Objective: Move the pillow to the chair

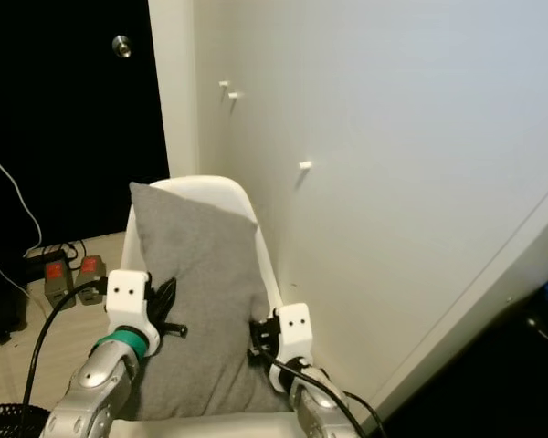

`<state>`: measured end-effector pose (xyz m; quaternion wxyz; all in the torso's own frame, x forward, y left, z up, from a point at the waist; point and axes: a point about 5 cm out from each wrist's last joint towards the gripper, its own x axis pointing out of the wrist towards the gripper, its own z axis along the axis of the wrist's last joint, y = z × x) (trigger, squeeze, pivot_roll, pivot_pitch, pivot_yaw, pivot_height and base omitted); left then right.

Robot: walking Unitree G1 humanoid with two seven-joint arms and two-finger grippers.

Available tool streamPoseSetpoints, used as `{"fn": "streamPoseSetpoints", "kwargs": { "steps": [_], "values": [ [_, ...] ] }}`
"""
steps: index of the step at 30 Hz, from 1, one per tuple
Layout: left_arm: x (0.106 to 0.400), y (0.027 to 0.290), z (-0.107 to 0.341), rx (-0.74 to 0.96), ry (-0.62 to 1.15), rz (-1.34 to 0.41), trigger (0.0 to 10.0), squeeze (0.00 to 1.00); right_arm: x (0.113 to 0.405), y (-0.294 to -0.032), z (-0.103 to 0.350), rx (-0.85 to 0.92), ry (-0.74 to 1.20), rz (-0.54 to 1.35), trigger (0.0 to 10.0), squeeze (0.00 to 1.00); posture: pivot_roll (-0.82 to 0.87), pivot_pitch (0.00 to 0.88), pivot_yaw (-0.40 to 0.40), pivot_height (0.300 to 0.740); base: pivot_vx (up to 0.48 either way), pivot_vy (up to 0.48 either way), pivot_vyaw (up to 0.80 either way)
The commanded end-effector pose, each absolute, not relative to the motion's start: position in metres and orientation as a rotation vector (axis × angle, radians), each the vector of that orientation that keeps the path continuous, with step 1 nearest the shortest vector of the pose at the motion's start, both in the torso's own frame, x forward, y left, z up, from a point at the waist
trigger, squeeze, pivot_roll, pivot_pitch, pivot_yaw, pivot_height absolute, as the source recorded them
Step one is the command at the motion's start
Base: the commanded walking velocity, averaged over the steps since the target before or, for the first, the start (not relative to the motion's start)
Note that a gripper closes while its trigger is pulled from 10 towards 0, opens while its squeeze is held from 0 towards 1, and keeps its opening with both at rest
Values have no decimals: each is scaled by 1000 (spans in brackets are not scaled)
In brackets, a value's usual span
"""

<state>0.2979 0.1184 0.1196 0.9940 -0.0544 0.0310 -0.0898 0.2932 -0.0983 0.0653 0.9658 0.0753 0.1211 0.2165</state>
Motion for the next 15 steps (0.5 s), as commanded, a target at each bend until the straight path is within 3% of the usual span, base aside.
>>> {"fn": "streamPoseSetpoints", "kwargs": {
  "steps": [1,9,15],
  "values": [
    [294,110,117,-135,71,-212,10000,0,293,-90,66,152,247,478,10000,0,-39,0,-3,740,0,0,0],
    [291,110,116,-138,73,-207,10000,0,292,-89,64,148,257,491,10000,0,-31,2,-22,740,-258,0,0],
    [292,110,114,-133,82,-203,10000,0,294,-87,66,138,258,504,10000,0,-37,16,-25,740,-404,0,0]
  ]
}}
